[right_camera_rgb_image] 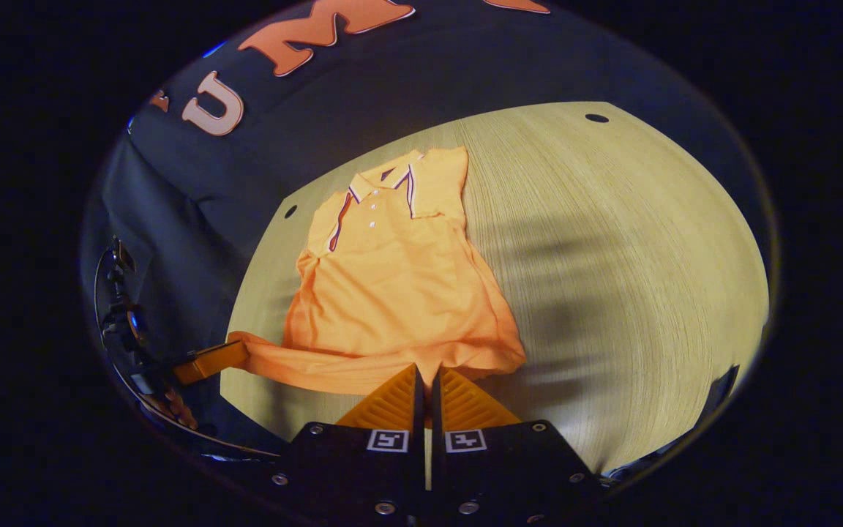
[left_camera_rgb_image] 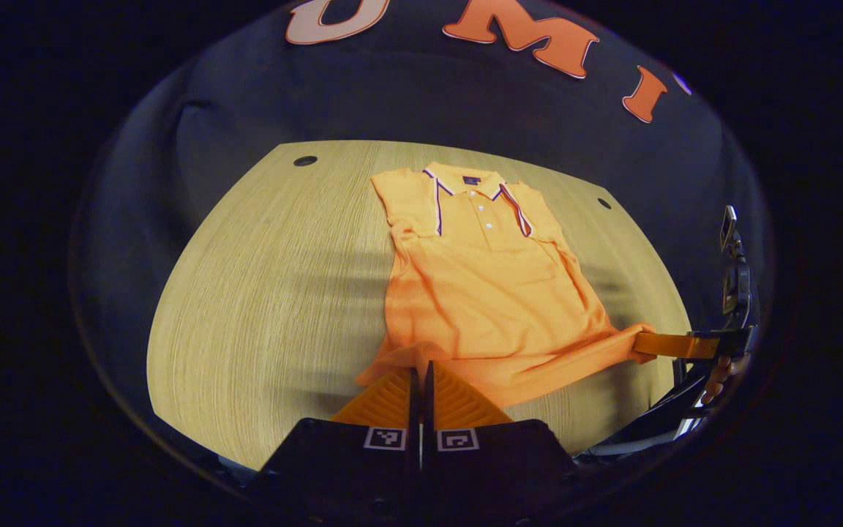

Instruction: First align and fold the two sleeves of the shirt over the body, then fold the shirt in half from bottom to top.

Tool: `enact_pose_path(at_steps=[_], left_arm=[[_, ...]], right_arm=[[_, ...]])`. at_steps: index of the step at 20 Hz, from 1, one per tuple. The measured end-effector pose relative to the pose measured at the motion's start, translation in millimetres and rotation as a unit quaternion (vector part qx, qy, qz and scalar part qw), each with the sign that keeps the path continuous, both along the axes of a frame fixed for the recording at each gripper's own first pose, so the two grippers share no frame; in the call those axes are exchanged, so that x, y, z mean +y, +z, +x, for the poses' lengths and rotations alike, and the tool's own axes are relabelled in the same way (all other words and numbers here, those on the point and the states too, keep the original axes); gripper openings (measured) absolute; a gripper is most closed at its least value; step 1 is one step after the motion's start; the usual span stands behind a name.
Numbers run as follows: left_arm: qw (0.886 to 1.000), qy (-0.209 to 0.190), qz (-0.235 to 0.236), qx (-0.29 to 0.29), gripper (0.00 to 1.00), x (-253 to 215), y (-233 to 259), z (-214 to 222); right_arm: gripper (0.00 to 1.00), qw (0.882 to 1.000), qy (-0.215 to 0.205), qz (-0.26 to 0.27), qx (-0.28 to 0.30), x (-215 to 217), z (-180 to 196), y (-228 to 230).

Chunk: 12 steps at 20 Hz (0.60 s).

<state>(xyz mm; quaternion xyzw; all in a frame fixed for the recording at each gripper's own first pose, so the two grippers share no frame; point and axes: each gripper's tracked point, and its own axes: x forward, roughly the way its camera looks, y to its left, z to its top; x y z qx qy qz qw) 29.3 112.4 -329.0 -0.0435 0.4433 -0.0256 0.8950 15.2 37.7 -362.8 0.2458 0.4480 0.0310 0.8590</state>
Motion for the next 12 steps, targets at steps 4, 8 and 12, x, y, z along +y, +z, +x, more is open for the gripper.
enact_pose_path(at_steps=[4,8,12], left_arm=[[0.999,-0.02,0.0,-0.031,0.01,2,26,53],[0.998,-0.041,0.0,-0.045,0.01,4,36,99],[0.997,-0.05,0.003,-0.058,0.01,12,41,149]], right_arm=[[0.04,1.0,-0.006,-0.021,-0.017,-17,42,21],[0.04,0.998,0.0,-0.052,-0.025,-43,76,43],[0.04,0.997,0.01,-0.07,-0.022,-47,125,50]])
